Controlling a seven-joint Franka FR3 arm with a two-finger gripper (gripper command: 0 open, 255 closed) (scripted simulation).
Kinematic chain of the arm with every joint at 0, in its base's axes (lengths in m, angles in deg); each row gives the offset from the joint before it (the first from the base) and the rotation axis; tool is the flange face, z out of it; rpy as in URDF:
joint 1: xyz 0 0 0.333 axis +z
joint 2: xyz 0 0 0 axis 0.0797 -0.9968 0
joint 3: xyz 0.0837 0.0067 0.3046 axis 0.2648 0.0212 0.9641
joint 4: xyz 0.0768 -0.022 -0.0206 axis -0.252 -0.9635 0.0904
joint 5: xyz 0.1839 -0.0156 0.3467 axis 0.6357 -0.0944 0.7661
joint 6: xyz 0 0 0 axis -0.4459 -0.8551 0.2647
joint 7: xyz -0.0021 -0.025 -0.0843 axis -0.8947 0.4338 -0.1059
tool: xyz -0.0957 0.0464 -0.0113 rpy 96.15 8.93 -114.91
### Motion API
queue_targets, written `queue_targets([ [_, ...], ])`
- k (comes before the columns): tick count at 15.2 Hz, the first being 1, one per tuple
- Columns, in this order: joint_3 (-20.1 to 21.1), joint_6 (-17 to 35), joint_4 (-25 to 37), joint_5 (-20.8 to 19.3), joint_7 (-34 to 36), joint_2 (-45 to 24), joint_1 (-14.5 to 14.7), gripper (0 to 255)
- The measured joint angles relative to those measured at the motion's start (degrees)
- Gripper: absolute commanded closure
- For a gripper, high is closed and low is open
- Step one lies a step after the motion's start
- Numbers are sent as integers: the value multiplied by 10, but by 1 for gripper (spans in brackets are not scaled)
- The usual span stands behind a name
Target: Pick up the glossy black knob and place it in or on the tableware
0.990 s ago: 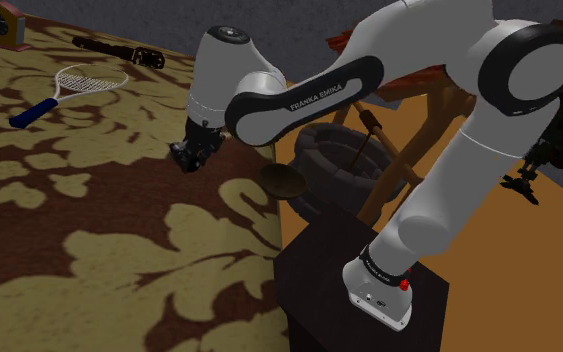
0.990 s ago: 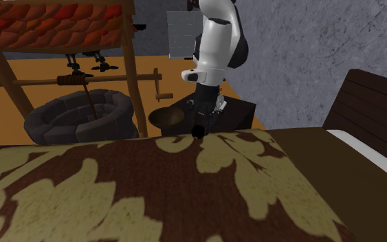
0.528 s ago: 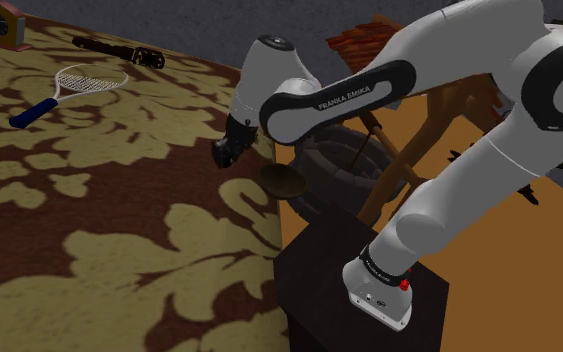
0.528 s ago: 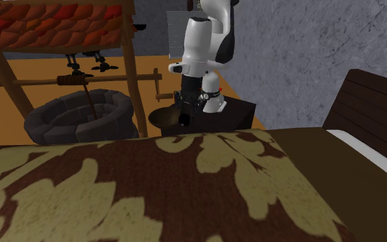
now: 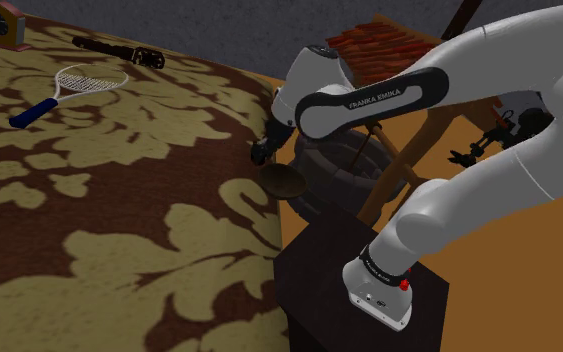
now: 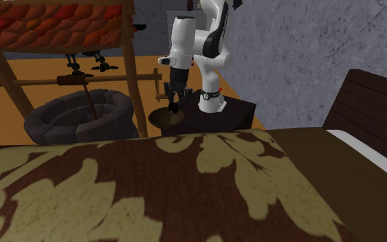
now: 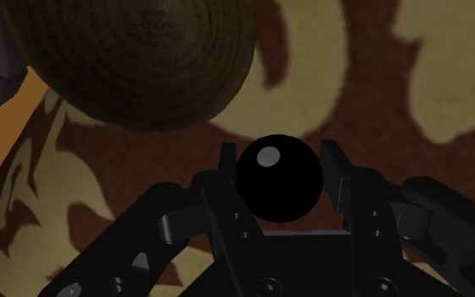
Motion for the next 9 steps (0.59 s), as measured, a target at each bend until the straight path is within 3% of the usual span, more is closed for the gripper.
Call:
queue_targets([
  [7,-95,-14,-84,-1,-119,98,-25,255],
  [9,-109,-2,-96,-4,-137,97,-32,255],
])
